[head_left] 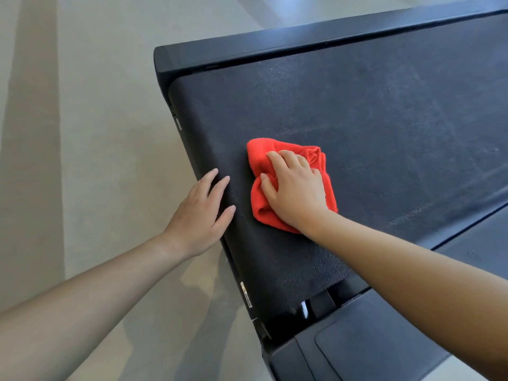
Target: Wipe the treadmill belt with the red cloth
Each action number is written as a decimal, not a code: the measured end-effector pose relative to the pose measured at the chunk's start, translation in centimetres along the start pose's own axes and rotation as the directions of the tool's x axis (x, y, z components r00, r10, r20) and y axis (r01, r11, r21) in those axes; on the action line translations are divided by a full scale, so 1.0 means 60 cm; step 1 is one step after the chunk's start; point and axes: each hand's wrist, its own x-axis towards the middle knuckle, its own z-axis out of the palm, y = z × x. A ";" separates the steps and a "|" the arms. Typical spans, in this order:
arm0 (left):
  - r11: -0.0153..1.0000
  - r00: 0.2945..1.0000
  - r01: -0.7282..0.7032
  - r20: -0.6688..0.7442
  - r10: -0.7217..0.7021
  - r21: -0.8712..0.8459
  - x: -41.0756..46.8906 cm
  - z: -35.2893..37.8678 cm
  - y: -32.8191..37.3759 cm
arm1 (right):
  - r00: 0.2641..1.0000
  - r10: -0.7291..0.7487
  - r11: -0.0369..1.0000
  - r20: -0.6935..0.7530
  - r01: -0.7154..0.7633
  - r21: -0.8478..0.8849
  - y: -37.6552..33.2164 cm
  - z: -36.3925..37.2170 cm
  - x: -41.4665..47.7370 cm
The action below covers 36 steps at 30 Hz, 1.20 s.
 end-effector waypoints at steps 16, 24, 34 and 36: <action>0.968 0.975 -0.222 0.016 0.222 0.113 0.074 0.059 0.100 | 0.965 0.263 0.963 0.007 -0.262 -0.062 0.096 -0.059 -0.110; 0.969 0.971 -0.239 -0.011 0.240 0.063 0.085 0.061 0.101 | 0.972 0.211 0.975 0.106 -0.202 -0.093 0.083 -0.075 -0.185; 0.975 0.976 -0.217 0.036 0.216 0.053 0.120 0.083 0.167 | 0.916 0.400 0.911 -0.033 -0.401 -0.096 0.155 -0.078 -0.150; 0.970 0.971 -0.236 0.054 0.233 0.057 0.122 0.091 0.185 | 0.900 0.434 0.895 -0.030 -0.435 -0.102 0.176 -0.083 -0.143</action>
